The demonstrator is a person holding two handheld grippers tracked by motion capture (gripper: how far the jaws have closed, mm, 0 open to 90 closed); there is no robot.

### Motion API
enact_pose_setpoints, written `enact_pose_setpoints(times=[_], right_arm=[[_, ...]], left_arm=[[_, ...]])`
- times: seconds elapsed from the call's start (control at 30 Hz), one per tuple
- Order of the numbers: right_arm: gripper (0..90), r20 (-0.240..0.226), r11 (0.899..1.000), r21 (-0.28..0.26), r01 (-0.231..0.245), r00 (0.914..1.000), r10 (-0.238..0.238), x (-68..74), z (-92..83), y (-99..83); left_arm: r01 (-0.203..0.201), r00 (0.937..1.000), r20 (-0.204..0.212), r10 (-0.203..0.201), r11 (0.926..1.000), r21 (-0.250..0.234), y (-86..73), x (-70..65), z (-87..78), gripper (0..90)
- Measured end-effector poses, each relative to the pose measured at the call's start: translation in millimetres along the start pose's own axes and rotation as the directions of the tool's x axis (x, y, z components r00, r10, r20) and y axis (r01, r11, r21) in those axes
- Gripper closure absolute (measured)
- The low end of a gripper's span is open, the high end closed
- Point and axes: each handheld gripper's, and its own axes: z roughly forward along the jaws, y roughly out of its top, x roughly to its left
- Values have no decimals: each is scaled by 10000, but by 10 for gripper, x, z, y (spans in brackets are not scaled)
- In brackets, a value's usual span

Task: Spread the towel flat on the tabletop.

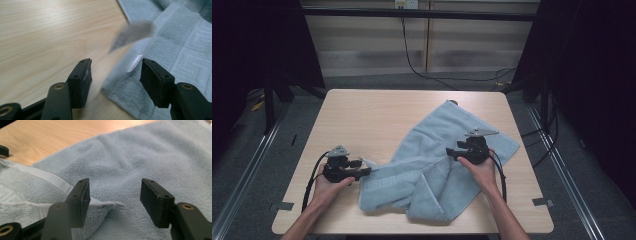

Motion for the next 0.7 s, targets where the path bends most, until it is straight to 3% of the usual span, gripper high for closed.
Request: enact_pose_setpoints(times=[0.13, 0.17, 0.2, 0.23, 0.37, 0.4, 0.43, 0.47, 0.53, 0.57, 0.63, 0.7], right_arm=[[399, -402, 9993, 342, -122, 9991, 136, 43, 77, -73], [399, -402, 9993, 342, -122, 9991, 136, 43, 77, -73], [397, -462, 9986, 522, -71, 9989, 95, 69, 93, -94], [391, -592, 9974, 712, 99, 9982, -56, 133, 94, -140], [412, -789, 9958, 885, 228, 9968, -158, 212, 42, -223], [523, -892, 9942, 1008, 377, 9956, -287, 256, -14, -281], [523, -892, 9942, 1008, 377, 9956, -287, 256, -14, -281], [703, -719, 9945, 772, 713, 9952, -658, 307, -92, -329], [733, -742, 9961, 564, 677, 9952, -634, 323, -143, -342], [792, -892, 9978, 182, 633, 9941, -615, 347, -251, -338], [799, -830, 9975, 8, 712, 9940, -708, 365, -313, -327], [814, -907, 9963, -307, 806, 9924, -831, 403, -486, -333]], left_arm=[[-555, 9979, 353, 544, 9980, 302, -8, -101, 12, 624], [-555, 9979, 353, 544, 9980, 302, -8, -101, 12, 680], [-578, 9973, 483, 561, 9977, 354, -12, -113, 13, 680], [-622, 9959, 684, 592, 9972, 415, -22, -131, 15, 774], [-723, 9944, 808, 684, 9963, 468, -30, -168, 7, 828], [-685, 9938, 907, 642, 9966, 449, -33, -185, 3, 834], [-685, 9938, 907, 642, 9966, 449, -33, -185, 3, 837], [-724, 9934, 921, 684, 9966, 403, -31, -207, -1, 839], [-720, 9932, 941, 687, 9969, 316, -24, -213, -9, 845], [-612, 9935, 972, 597, 9980, 125, -9, -215, -39, 847], [-517, 9940, 969, 512, 9987, 19, -5, -216, -54, 849], [-513, 9934, 1020, 518, 9987, -74, -4, -211, -86, 855]])
